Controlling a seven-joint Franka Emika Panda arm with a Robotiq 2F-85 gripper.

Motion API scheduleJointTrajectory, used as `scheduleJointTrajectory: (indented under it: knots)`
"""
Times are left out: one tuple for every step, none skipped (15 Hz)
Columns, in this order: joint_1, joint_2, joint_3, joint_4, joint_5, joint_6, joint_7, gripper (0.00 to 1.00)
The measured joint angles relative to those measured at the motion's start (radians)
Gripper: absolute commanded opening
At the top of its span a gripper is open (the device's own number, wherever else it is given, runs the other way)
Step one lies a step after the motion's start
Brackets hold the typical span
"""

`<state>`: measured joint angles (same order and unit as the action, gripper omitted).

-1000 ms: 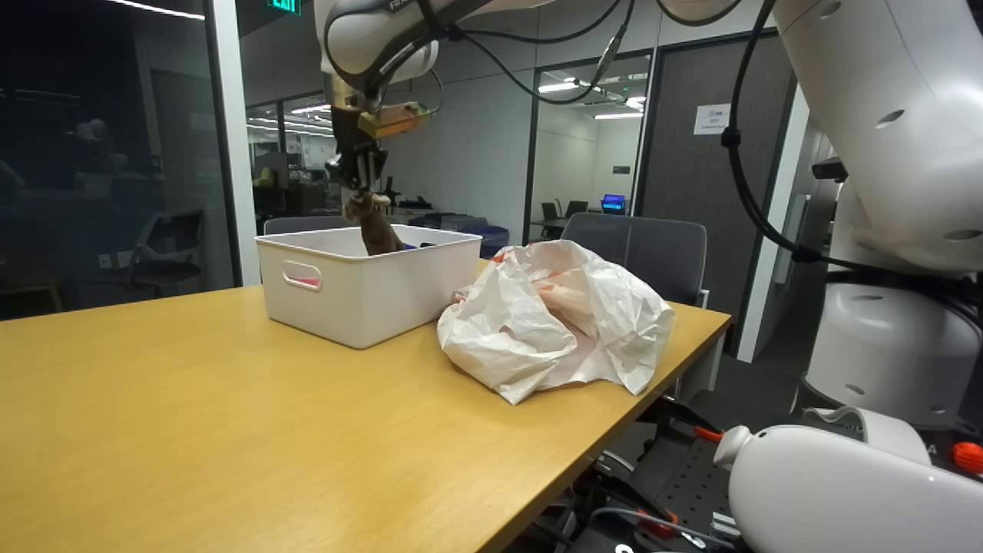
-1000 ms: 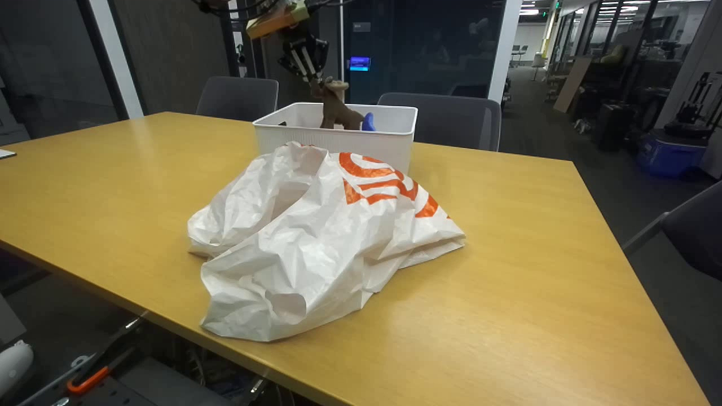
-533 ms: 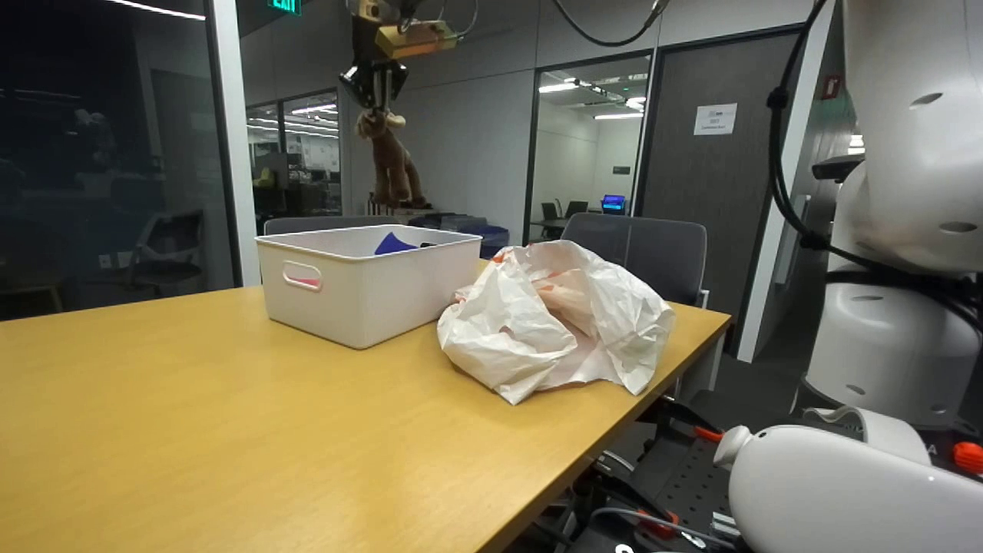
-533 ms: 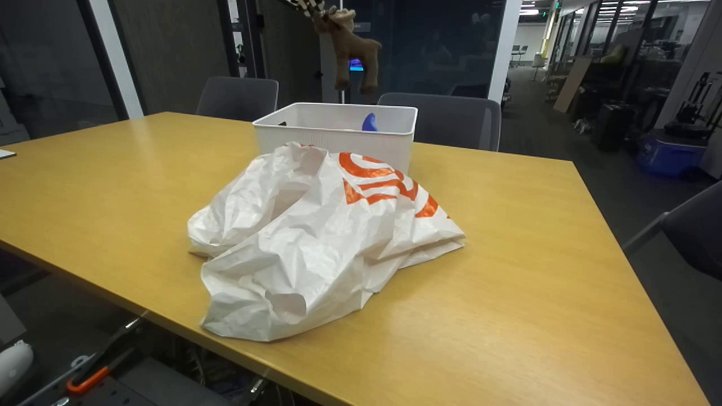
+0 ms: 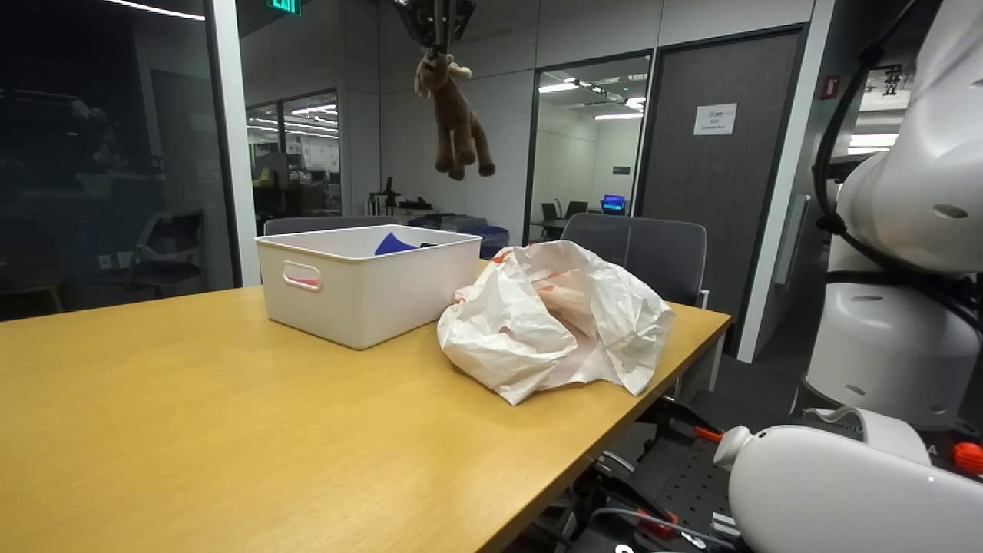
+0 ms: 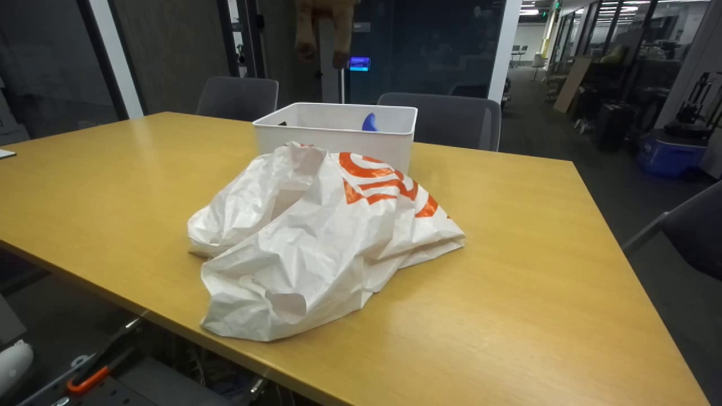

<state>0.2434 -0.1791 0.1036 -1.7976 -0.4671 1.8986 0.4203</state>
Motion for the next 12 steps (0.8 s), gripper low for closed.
scheduleJointTrajectory:
  knots:
    - [0.000, -0.049, 0.016, -0.029, 0.053, -0.066, -0.005, 0.04]
    - [-0.001, -0.095, 0.029, -0.058, 0.108, -0.131, -0.010, 0.04]
    - [-0.001, -0.136, 0.039, -0.085, 0.159, -0.191, -0.010, 0.03]
    - [-0.003, -0.172, 0.045, -0.112, 0.203, -0.246, -0.010, 0.03]
    - [-0.006, -0.203, 0.047, -0.140, 0.243, -0.289, -0.010, 0.03]
    - [-0.015, -0.230, 0.047, -0.169, 0.278, -0.325, -0.010, 0.03]
    - [-0.030, -0.253, 0.045, -0.202, 0.310, -0.353, -0.009, 0.03]
    - [-0.049, -0.269, 0.041, -0.237, 0.341, -0.370, -0.009, 0.03]
    - [-0.068, -0.280, 0.033, -0.275, 0.371, -0.377, -0.010, 0.03]
    - [-0.086, -0.283, 0.023, -0.312, 0.399, -0.377, -0.012, 0.03]
    - [-0.104, -0.281, 0.011, -0.348, 0.423, -0.374, -0.018, 0.03]
    - [-0.122, -0.275, 0.000, -0.382, 0.442, -0.366, -0.026, 0.03]
